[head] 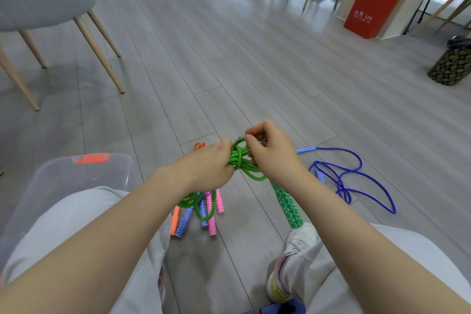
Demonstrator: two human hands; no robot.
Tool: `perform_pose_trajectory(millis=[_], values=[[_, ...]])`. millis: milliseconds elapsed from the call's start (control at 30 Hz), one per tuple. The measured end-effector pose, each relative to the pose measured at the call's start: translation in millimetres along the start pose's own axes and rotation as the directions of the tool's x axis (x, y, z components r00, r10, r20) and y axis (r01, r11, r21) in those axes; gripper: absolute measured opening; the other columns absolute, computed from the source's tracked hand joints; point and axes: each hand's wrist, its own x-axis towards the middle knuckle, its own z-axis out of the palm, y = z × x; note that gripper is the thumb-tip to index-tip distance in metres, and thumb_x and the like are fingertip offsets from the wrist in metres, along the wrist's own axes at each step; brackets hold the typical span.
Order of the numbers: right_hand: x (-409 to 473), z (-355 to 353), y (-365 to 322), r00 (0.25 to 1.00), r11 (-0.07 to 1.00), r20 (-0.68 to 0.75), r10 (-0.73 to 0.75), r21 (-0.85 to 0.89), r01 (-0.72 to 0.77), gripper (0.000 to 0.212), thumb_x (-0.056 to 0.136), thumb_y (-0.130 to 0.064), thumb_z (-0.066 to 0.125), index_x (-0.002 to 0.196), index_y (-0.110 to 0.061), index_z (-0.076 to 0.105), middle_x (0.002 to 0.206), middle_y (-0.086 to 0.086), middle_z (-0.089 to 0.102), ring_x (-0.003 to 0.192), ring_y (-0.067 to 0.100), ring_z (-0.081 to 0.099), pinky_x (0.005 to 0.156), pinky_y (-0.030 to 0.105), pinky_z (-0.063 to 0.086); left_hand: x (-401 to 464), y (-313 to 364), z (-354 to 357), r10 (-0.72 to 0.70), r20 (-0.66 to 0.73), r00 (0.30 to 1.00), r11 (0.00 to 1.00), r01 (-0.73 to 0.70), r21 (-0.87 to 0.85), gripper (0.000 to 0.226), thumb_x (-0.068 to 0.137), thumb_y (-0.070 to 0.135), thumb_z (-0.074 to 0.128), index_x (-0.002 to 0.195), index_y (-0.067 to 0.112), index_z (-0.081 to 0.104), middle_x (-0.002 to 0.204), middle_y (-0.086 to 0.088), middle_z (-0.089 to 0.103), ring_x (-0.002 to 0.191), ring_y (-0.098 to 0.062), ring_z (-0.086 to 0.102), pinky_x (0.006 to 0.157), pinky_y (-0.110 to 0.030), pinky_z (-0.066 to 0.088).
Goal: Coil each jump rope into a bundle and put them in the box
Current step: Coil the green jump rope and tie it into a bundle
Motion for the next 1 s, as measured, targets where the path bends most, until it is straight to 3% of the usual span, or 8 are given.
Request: perform_pose_trajectory(millis=[133,233,333,433,533,733,900,1000], values=[[0,-4,1,1.0,1.0,-0.005,0.019,0.01,-0.019,0.003,0.093,-0.021,0.057,0.093,-0.023,0.059,0.094,-0.003,0.061,0.077,0.021,0.066,0.064,0.03,0.055,-4,0,-1,0.052,0.098,0.994,0.993,-0.041,-0.112,0.023,0.097,0.034,0.049,0.093,0.018,0.033,0.079,-0.005,0.05,0.06,-0.014,0.043,0.053,-0.031,0.032],[1,-8,0,0.999,0.996,-0.009,0.04,0.075,-0.04,0.004,0.094,-0.02,0.057,0.096,-0.019,0.06,0.094,0.0,0.061,0.066,0.016,0.064,0.057,0.022,0.051,-3,-1,-6,0.075,0.054,0.996,0.968,-0.059,-0.245,0.027,0.094,0.039,0.055,0.099,0.019,0.037,0.079,-0.002,0.057,0.06,-0.01,0.051,0.054,-0.027,0.039],[4,-11,-1,0.999,0.994,-0.025,0.039,0.104,-0.036,0.005,0.094,-0.02,0.056,0.091,-0.023,0.058,0.091,0.002,0.062,0.073,0.016,0.062,0.068,0.031,0.055,-3,0,-8,0.068,0.0,0.998,0.896,-0.061,-0.44,0.025,0.094,0.038,0.055,0.101,0.02,0.039,0.088,-0.009,0.068,0.066,-0.016,0.063,0.063,-0.037,0.055],[5,-16,-2,0.999,0.992,-0.02,0.037,0.119,-0.035,0.008,0.093,-0.02,0.057,0.088,-0.026,0.058,0.091,0.004,0.063,0.071,0.016,0.061,0.07,0.036,0.056,-4,0,-9,0.054,-0.01,0.999,0.832,-0.05,-0.553,0.019,0.096,0.035,0.053,0.103,0.02,0.044,0.095,-0.007,0.068,0.072,-0.02,0.065,0.071,-0.04,0.055],[5,-18,-1,1.0,0.994,-0.01,0.016,0.104,-0.015,0.006,0.09,-0.023,0.059,0.087,-0.028,0.059,0.087,-0.001,0.065,0.08,0.019,0.062,0.079,0.045,0.055,0,-1,-10,0.022,-0.044,0.999,0.798,-0.044,-0.601,0.012,0.095,0.03,0.055,0.092,0.019,0.052,0.085,-0.005,0.069,0.068,-0.018,0.059,0.071,-0.041,0.052],[-9,-12,-12,0.991,0.976,0.123,-0.054,0.217,0.026,0.013,0.091,-0.013,0.061,0.082,-0.022,0.058,0.073,-0.002,0.061,0.059,0.014,0.055,0.06,0.035,0.046,16,-10,-3,-0.196,-0.158,0.968,0.839,0.083,-0.538,0.012,0.09,0.031,0.057,0.089,0.02,0.053,0.076,-0.004,0.069,0.068,-0.028,0.064,0.07,-0.043,0.053],[-14,-17,-13,0.963,0.967,0.267,-0.048,0.252,-0.021,0.014,0.089,-0.005,0.061,0.079,-0.013,0.056,0.063,0.007,0.059,0.047,0.016,0.048,0.046,0.028,0.038,21,-19,-9,-0.333,-0.209,0.92,0.682,0.081,-0.727,0.012,0.089,0.027,0.058,0.08,0.02,0.052,0.069,-0.003,0.065,0.063,-0.022,0.057,0.062,-0.035,0.045],[-16,-21,-11,0.922,0.966,0.386,0.004,0.237,-0.103,0.012,0.09,-0.002,0.061,0.082,-0.007,0.055,0.063,0.011,0.059,0.046,0.015,0.047,0.043,0.027,0.036,19,-18,-15,-0.305,-0.161,0.939,0.525,0.025,-0.851,0.014,0.093,0.023,0.058,0.08,0.019,0.051,0.065,-0.004,0.061,0.056,-0.021,0.053,0.058,-0.033,0.045]])
